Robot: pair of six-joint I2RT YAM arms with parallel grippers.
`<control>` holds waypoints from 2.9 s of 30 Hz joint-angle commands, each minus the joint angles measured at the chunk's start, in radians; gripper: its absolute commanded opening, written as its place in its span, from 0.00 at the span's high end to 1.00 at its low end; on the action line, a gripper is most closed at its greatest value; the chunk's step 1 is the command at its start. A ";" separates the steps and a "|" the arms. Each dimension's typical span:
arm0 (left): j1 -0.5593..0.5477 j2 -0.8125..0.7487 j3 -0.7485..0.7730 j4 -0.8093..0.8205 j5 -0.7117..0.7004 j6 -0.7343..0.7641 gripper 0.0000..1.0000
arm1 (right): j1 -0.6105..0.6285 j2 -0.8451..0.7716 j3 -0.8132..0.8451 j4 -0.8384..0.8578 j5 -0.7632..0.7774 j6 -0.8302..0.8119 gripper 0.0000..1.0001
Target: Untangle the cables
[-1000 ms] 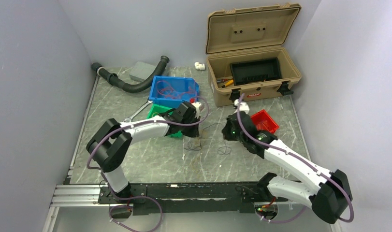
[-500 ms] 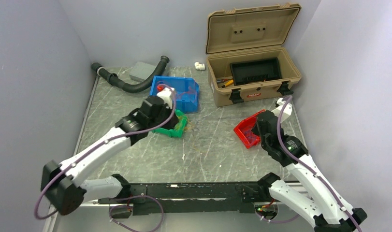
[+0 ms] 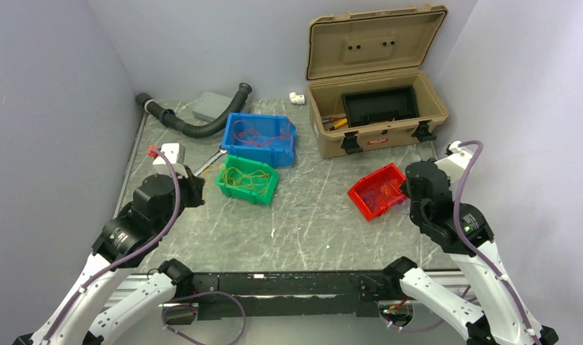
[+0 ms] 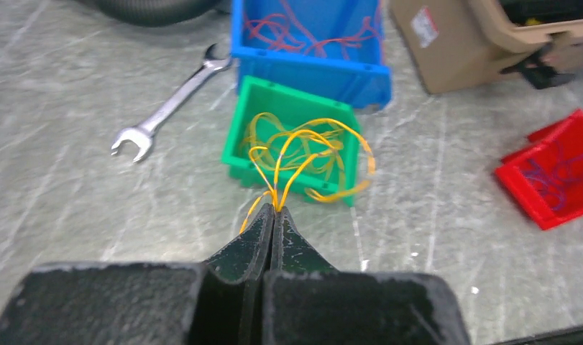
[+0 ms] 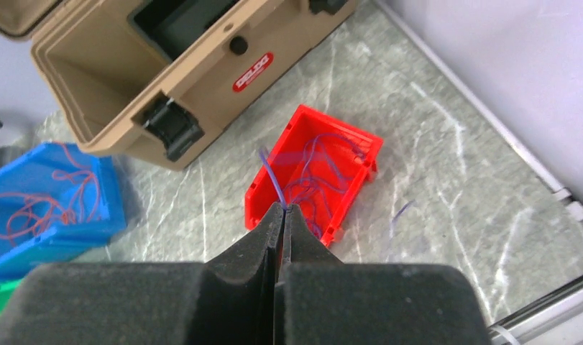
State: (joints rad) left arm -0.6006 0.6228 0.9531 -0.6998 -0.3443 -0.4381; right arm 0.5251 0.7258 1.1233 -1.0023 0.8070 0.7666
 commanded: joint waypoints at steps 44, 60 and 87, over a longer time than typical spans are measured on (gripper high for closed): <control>0.006 -0.097 0.075 0.015 0.116 0.177 1.00 | -0.024 0.177 -0.111 0.265 0.059 -0.114 1.00; 0.005 0.026 0.075 0.108 0.128 0.227 1.00 | -0.392 0.403 -0.338 0.605 -0.351 -0.086 1.00; 0.005 0.096 0.080 0.145 0.161 0.238 1.00 | -0.520 0.619 -0.409 0.592 -0.257 0.399 1.00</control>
State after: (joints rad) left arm -0.5987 0.6991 0.9989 -0.6056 -0.2024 -0.2211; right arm 0.0349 1.3155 0.6739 -0.3840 0.5873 1.0241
